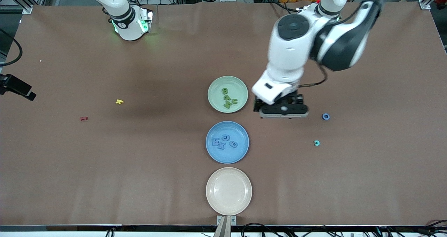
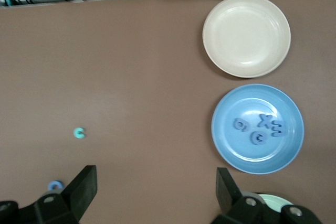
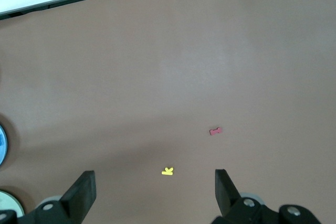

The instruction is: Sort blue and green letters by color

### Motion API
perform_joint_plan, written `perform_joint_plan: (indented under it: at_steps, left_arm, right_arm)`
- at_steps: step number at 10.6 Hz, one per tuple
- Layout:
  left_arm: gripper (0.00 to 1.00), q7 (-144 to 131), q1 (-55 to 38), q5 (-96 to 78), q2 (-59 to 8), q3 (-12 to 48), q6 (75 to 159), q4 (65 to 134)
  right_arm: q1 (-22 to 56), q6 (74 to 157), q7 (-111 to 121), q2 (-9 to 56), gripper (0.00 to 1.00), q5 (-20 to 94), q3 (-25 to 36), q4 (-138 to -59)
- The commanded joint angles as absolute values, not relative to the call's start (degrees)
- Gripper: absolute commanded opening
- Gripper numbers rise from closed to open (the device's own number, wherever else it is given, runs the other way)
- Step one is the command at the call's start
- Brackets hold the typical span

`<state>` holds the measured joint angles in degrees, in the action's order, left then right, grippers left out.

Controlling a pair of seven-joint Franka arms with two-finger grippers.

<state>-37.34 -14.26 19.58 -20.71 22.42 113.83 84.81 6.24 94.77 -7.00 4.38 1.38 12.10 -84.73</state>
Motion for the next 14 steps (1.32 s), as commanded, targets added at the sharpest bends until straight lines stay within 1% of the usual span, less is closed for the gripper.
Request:
perform_joint_plan:
  at_steps: [1, 2, 4, 5, 7, 8, 9, 11, 14]
  left_arm:
    - [1.00, -20.42, -12.75, 6.28, -11.71, 12.94, 107.52, 86.40]
    - [1.00, -19.00, -12.66, 4.59, -9.51, 10.05, 104.53, 86.40]
    - [1.00, -18.19, -10.13, 0.80, -6.69, 8.79, 98.99, 86.40]
    - [1.00, -16.98, -10.02, 1.57, -5.81, 7.92, 97.22, 86.40]
    - [1.00, -14.33, -9.85, 1.32, -4.41, 5.72, 95.89, 86.40]
    - [1.00, -13.98, -7.67, 1.32, -2.57, 5.71, 95.45, 86.74]
    - [1.00, -12.32, -6.43, 0.88, -1.85, 5.54, 93.01, 86.84]
    - [1.00, -11.87, -3.19, -1.82, -0.36, 5.19, 92.99, 86.92]
    - [1.00, -9.23, -0.71, -2.46, 0.87, 5.10, 92.03, 87.27]
  right_arm:
    - [6.33, 94.57, -7.38, 3.52, 1.00, 1.76, 11.08, -84.90]
    - [6.33, 94.48, -7.38, 3.52, 1.00, 1.76, 11.07, -84.90]
    - [6.33, 94.48, -7.38, 3.52, 1.00, 1.76, 10.81, -84.90]
    - [6.33, 94.40, -7.38, 3.52, 1.00, 1.67, 10.72, -84.90]
    - [6.33, 94.39, -7.21, 3.52, 1.00, 1.67, 10.46, -84.90]
    - [6.33, 94.31, -7.21, 3.52, 1.00, 1.58, 9.94, -84.90]
    - [6.33, 94.22, -7.29, 3.52, 1.00, 1.58, 9.93, -84.99]
    - [6.33, 93.96, -7.29, 3.52, 1.00, 1.58, 9.93, -85.08]
    - [6.33, 93.95, -7.29, 3.43, 1.00, 1.58, 9.58, -85.17]
